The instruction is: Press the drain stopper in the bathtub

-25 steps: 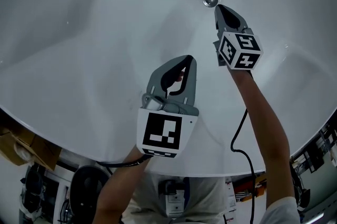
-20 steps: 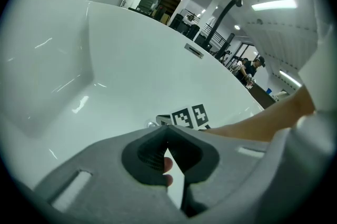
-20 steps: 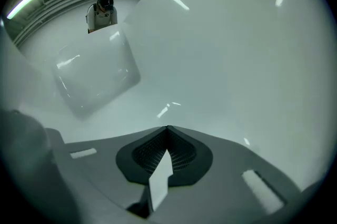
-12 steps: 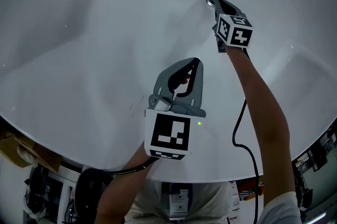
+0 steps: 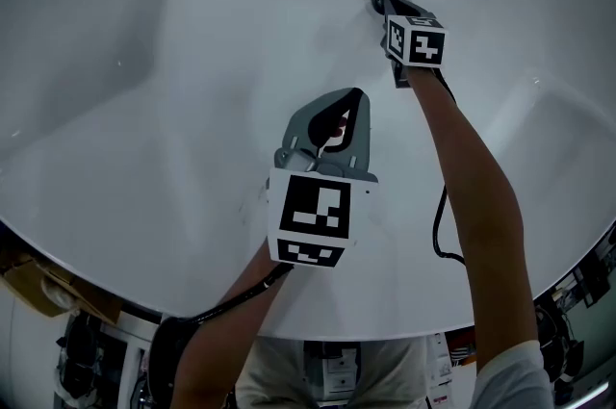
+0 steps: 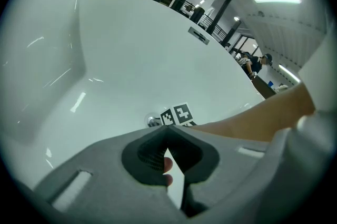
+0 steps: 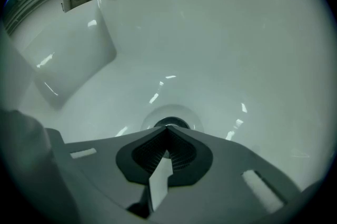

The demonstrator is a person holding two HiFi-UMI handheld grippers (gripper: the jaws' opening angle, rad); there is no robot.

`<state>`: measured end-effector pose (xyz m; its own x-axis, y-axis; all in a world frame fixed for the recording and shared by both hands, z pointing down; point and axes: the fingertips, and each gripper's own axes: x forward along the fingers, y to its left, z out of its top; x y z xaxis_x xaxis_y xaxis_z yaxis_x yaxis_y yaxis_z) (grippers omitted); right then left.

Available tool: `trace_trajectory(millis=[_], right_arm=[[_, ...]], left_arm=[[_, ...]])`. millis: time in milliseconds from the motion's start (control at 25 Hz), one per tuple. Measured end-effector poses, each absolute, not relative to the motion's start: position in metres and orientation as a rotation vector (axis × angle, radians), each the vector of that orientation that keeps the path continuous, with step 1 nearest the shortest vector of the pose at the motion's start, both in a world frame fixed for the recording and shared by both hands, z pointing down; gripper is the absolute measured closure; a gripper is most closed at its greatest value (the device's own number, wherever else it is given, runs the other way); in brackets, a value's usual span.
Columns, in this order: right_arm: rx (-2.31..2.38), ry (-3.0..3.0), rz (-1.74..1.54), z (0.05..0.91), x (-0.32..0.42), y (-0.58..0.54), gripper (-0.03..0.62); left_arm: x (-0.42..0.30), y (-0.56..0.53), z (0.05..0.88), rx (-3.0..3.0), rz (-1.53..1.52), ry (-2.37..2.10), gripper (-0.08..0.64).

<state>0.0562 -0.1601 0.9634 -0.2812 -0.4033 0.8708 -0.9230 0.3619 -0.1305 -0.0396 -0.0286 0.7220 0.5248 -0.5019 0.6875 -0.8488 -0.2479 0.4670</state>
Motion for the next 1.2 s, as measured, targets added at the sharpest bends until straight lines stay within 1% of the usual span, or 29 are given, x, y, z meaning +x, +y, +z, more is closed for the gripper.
trace_trajectory(millis=[280,600,800,1200], right_arm=[[1.148,-1.787,0.903,0.986,0.061,-0.158,0.589],[1.073,-1.706,0.941,0.984,0.06,-0.162,0.589],[1.106,-1.787,0.946,0.962,0.063,-0.153,0.591],[1.036,-1.919,0.876,0.875,0.06,-0.118,0.592]], left_arm=[[-0.038,-0.029,0.739,1.895,0.544,-1.092,0.561],[-0.034,-0.035,0.726,1.924,0.551,-1.122,0.561],[-0.033,-0.034,0.712,1.941,0.56,-1.14,0.561],[-0.032,-0.024,0.651,1.964,0.56,-1.197,0.561]])
